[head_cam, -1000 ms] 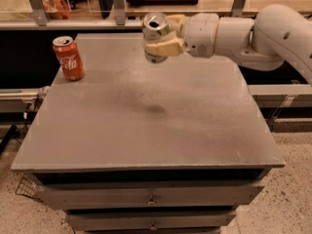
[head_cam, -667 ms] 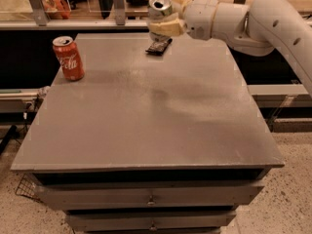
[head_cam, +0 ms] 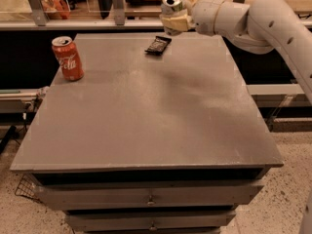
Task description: Move 7up can near rxbar chocolate
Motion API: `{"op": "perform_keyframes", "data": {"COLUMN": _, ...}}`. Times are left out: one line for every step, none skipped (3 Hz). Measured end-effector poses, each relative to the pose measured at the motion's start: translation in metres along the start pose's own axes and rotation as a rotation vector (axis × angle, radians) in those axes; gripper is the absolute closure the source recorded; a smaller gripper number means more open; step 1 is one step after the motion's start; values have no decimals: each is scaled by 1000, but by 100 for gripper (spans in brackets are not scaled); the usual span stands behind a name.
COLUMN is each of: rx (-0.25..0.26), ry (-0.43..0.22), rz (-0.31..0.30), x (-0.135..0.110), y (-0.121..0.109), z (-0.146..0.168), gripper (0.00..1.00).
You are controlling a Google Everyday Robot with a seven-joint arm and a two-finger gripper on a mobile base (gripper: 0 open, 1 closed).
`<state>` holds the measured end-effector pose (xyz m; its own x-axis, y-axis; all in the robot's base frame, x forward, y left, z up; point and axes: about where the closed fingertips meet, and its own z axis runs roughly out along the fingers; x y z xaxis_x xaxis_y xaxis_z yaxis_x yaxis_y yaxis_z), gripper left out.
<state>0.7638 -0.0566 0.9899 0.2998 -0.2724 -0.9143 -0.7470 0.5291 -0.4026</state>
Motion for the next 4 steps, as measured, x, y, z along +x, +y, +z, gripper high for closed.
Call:
{"op": "perform_keyframes", "data": {"rx": 49, "ry": 36, "rz": 65, "x": 31, "y": -10, "z": 1, "gripper": 100}}
{"op": "perform_keyframes", "data": {"rx": 76, "ry": 54, "rz": 143, "x": 60, "y": -10, "z": 7, "gripper": 100}}
{"op": "perform_keyframes", "data": {"rx": 111, "ry": 58, "rz": 223, "x": 82, "y": -10, "z": 10, "gripper": 84}}
{"op": "perform_keyframes", "data": {"rx": 135, "ry": 54, "rz": 273, "x": 94, "y": -11, "z": 13, "gripper": 60}}
